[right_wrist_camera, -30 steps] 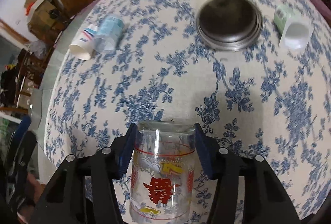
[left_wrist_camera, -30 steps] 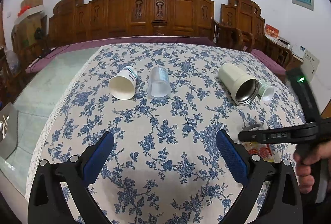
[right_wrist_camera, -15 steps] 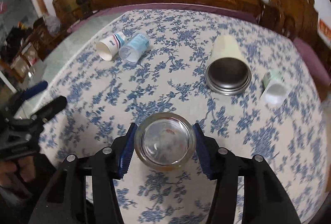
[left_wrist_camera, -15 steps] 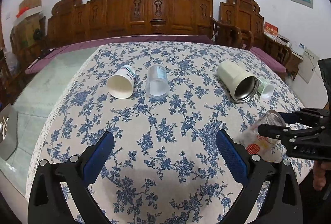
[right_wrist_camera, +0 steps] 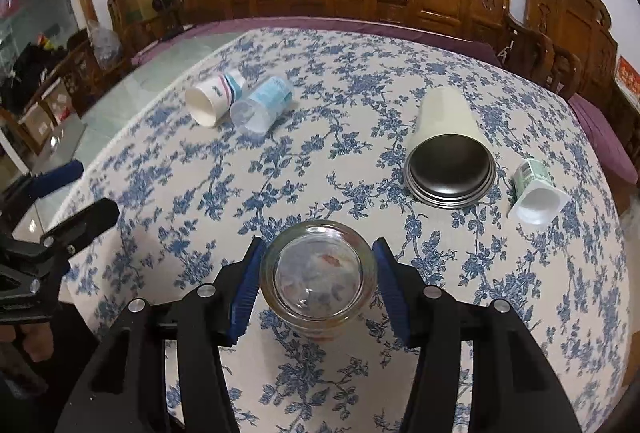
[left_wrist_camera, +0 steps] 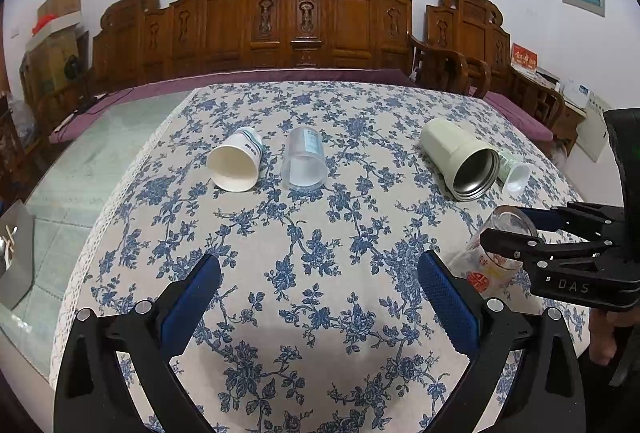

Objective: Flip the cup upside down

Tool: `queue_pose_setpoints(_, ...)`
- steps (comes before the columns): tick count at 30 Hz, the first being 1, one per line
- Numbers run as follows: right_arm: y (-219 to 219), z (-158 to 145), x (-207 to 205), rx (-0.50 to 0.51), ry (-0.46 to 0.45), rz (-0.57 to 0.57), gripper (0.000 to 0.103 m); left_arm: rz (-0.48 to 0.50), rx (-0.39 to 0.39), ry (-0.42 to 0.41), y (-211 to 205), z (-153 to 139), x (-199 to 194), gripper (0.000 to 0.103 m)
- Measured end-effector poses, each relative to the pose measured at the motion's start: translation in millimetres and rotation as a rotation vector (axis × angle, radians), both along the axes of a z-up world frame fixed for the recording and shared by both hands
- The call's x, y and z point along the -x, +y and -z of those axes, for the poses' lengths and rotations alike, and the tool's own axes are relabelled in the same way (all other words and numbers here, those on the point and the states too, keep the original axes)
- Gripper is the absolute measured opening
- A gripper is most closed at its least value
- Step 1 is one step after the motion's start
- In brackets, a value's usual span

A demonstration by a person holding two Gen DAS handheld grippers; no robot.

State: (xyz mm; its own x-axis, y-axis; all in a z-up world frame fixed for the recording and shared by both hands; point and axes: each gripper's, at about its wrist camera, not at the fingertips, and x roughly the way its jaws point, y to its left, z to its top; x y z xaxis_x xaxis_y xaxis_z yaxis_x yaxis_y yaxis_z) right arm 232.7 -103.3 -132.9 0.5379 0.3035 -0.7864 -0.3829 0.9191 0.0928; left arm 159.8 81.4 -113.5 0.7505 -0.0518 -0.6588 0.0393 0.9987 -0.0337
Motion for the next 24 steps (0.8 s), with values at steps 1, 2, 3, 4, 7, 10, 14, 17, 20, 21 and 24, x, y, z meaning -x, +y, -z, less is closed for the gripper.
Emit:
queue_pose_setpoints(1, -1, -1, 1, -0.007, -0.003, 0.003, 0.061, 0.000, -0.001, 0.000, 0, 0, 0, 0.095)
queue_pose_setpoints(2, -3, -2, 3, -0.014, -0.010, 0.005, 0.063, 0.000, -0.002, 0.000, 0, 0, 0, 0.095)
queue_pose_setpoints(3, -5, -3, 6, -0.016, -0.019, 0.010, 0.065, -0.001, -0.003, 0.002, 0, 0, 0, 0.095)
queue_pose_setpoints(4, -6, -3, 8, -0.015, -0.026, 0.015, 0.070, -0.001, -0.004, 0.003, -1, 0, 0, 0.095)
queue_pose_setpoints(7, -15, -8, 19, -0.024, -0.055, 0.032, 0.077, -0.002, -0.006, 0.004, -1, 0, 0, 0.095)
queue_pose_setpoints(10, -26, -11, 30, -0.033, -0.078, 0.061, 0.086, -0.006, -0.011, 0.010, -3, 1, 0, 0.095)
queue_pose_setpoints(14, -39, -15, 41, -0.053, -0.104, 0.097, 0.097, -0.007, -0.012, 0.023, -6, 2, 1, 0.095)
queue_pose_setpoints(17, -49, -18, 49, -0.071, -0.121, 0.123, 0.100, -0.005, -0.022, 0.036, -10, 5, 1, 0.095)
queue_pose_setpoints(20, -57, -18, 54, -0.071, -0.131, 0.152, 0.100, -0.015, -0.039, 0.047, -14, 6, 2, 0.095)
queue_pose_setpoints(21, -59, -19, 56, -0.074, -0.135, 0.160, 0.100, -0.017, -0.042, 0.048, -16, 5, 3, 0.095)
queue_pose_setpoints(24, -68, -19, 62, -0.095, -0.138, 0.176, 0.100, -0.025, -0.054, 0.055, -21, 4, 6, 0.095)
